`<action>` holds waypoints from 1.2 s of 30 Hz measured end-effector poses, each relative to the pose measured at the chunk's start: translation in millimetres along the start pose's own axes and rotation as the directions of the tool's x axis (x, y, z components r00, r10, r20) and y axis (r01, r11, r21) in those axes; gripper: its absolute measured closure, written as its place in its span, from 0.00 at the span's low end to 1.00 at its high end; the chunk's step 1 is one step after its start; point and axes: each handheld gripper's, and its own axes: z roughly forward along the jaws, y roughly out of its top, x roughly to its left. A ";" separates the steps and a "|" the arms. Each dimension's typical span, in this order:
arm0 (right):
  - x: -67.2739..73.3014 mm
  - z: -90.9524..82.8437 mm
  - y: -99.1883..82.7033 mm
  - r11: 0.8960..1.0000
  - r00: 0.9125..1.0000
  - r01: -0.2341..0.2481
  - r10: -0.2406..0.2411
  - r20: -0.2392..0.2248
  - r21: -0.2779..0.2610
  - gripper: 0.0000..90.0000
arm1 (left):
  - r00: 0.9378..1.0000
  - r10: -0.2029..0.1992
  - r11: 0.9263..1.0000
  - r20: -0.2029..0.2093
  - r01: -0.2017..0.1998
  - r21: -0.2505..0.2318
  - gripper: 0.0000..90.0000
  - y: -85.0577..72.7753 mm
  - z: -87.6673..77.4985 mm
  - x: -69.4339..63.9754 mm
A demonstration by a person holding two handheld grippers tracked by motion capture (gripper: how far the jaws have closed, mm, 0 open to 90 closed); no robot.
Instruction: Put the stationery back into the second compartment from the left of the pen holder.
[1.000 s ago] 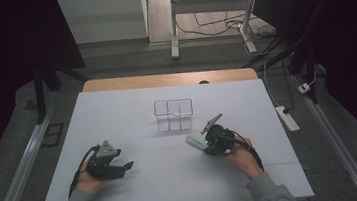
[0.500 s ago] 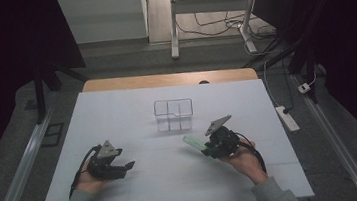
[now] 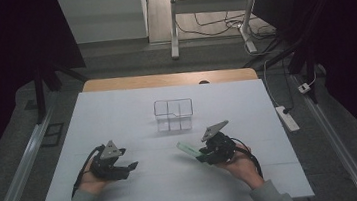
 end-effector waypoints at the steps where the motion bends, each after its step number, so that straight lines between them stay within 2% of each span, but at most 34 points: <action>1: 1.2 0.6 0.2 1.000 1.000 0.006 -0.006 -0.003 0.003 0.75 | 1.000 0.004 1.000 0.001 -0.004 -0.002 0.34 0.9 -0.1 -1.1; 10: 8.7 5.4 4.8 0.999 0.999 0.033 -0.032 -0.027 0.004 0.75 | 0.999 0.051 0.999 0.018 -0.051 -0.016 0.34 10.6 0.3 -12.7; 22: 18.8 8.8 12.8 0.997 0.995 0.082 -0.082 -0.056 0.011 0.75 | 0.990 0.134 0.991 0.054 -0.133 -0.013 0.33 25.7 6.0 -31.4; 27: 22.5 10.8 14.9 0.995 0.993 0.101 -0.100 -0.066 0.022 0.75 | 0.986 0.154 0.988 0.062 -0.153 -0.025 0.30 31.4 6.9 -38.3; 29: 24.3 12.1 16.4 0.993 0.991 0.111 -0.109 -0.072 0.028 0.75 | 0.983 0.173 0.985 0.070 -0.172 -0.023 0.30 36.4 8.3 -41.2; 31: 26.6 13.8 18.0 0.993 0.990 0.117 -0.114 -0.083 0.031 0.75 | 0.976 0.204 0.979 0.075 -0.203 -0.015 0.30 43.3 10.5 -44.8; 36: 32.6 18.1 22.5 0.987 0.984 0.152 -0.147 -0.097 0.045 0.75 | 0.954 0.283 0.959 0.099 -0.284 0.000 0.31 60.9 16.5 -55.0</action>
